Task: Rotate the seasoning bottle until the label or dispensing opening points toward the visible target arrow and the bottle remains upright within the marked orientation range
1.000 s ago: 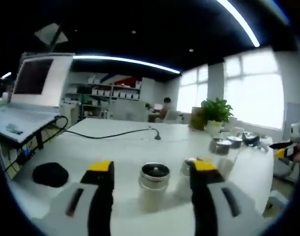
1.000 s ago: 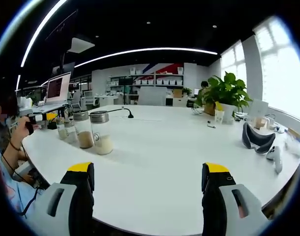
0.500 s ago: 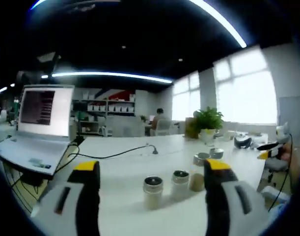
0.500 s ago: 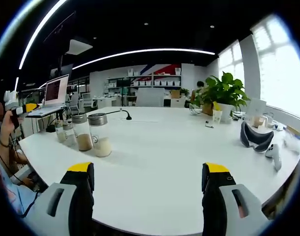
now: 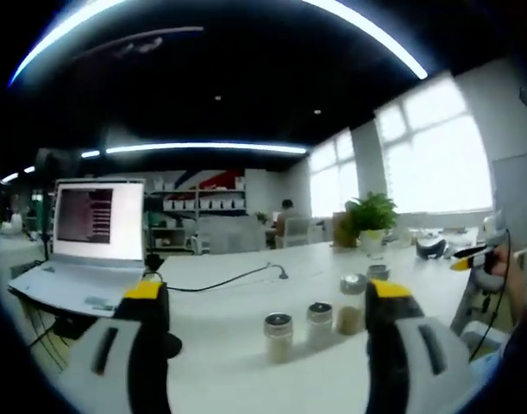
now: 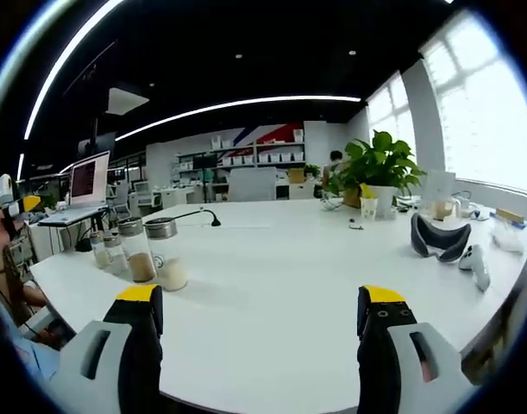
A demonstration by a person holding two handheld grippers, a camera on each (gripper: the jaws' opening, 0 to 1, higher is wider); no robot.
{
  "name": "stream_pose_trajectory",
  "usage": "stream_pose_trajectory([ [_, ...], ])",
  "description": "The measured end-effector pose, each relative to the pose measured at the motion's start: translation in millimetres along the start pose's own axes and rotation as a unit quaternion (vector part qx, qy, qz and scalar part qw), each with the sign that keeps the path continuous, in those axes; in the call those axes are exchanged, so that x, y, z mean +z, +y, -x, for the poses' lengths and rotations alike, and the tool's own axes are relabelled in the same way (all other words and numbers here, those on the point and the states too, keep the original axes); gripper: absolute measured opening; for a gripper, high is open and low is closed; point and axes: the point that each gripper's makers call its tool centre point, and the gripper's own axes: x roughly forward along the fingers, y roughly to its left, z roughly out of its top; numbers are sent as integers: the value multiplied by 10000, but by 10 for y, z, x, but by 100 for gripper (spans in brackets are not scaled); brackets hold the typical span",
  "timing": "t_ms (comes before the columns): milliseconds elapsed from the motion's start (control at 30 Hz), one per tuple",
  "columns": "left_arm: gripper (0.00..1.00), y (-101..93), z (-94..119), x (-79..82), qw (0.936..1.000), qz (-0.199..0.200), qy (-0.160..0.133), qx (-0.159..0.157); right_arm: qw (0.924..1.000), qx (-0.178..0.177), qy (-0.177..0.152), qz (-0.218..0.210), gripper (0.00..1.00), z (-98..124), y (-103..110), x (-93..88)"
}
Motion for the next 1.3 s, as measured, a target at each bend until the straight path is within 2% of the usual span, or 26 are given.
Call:
stream_pose_trajectory([
  [267,100,112,75,10,9997,2,1,228,9999,-10,-18,128,97,53,70,59],
  [567,100,120,85,-21,9998,9,40,197,9992,-173,87,344,96,210,113,134],
  [800,100,106,84,-36,9999,47,67,149,9987,-317,-158,378,96,373,109,302],
  [1300,100,107,109,-58,9998,49,121,142,9973,-481,-351,430,96,559,108,448],
])
